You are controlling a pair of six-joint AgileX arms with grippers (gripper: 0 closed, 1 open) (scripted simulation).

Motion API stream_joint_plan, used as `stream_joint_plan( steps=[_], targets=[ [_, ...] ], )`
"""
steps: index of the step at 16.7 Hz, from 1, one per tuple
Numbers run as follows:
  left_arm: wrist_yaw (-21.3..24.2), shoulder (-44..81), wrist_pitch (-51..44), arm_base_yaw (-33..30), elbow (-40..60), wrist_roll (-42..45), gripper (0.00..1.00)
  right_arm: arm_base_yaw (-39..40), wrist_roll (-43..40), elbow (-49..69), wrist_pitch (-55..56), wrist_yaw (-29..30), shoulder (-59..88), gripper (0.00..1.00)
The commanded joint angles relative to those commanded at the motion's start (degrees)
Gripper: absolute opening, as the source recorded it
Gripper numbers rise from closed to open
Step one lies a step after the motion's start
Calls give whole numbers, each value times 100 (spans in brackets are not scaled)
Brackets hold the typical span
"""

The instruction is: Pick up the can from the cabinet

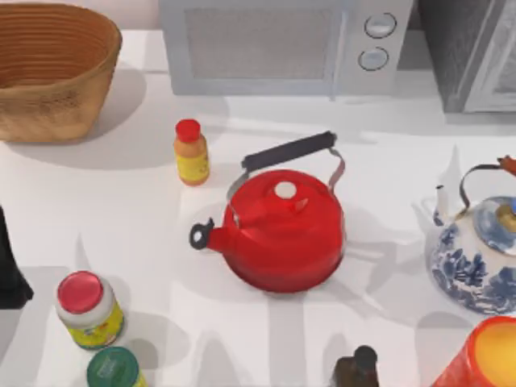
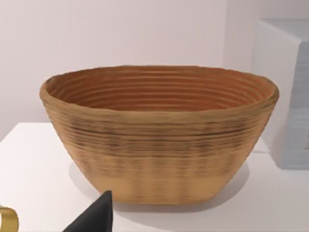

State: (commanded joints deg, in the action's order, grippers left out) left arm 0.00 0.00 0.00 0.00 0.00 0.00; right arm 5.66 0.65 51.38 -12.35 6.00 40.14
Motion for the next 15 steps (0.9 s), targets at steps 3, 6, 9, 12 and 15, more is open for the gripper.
stream_joint_plan(
  steps=[3, 6, 9, 12, 15],
  targets=[
    [0, 0, 0, 0, 0, 0, 100, 182, 14, 1605, -388, 160, 1203, 100],
    [0, 0, 0, 0, 0, 0, 100, 330, 22, 3039, -728, 311, 2258, 100],
    [0, 0, 0, 0, 0, 0, 100, 432, 26, 4135, -987, 437, 3062, 100],
    [0, 0, 0, 0, 0, 0, 100, 484, 25, 4741, -1133, 514, 3514, 100],
    [0, 0, 0, 0, 0, 0, 100, 492, 25, 4842, -1157, 527, 3590, 100]
  ],
)
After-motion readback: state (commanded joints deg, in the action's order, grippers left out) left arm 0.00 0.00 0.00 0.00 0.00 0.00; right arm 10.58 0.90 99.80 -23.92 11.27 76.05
